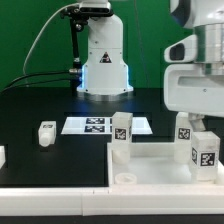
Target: Assemble square table
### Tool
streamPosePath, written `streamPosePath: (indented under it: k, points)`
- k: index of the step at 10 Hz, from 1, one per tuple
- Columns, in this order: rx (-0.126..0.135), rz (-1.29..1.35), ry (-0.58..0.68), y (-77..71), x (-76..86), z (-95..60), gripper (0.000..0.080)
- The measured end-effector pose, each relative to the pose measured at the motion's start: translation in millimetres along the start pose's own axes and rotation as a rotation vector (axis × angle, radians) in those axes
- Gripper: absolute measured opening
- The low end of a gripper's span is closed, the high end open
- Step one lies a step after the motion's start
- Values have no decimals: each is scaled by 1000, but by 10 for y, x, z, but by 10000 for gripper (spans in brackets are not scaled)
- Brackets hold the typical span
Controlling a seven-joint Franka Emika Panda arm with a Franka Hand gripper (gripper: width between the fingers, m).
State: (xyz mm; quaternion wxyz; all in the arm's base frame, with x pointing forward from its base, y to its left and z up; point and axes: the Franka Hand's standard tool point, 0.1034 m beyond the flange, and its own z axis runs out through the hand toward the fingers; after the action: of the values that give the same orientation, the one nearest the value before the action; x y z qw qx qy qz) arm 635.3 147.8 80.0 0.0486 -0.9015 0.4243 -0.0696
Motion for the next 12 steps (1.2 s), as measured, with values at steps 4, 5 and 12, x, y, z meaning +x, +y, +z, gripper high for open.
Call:
streamPosePath:
  k: [4,5,12]
  points:
    - [-3,-403,25,112,161,45,648]
    - [-11,-547,29,141,218,43,648]
    - [-35,-853,40,13,190,41,520]
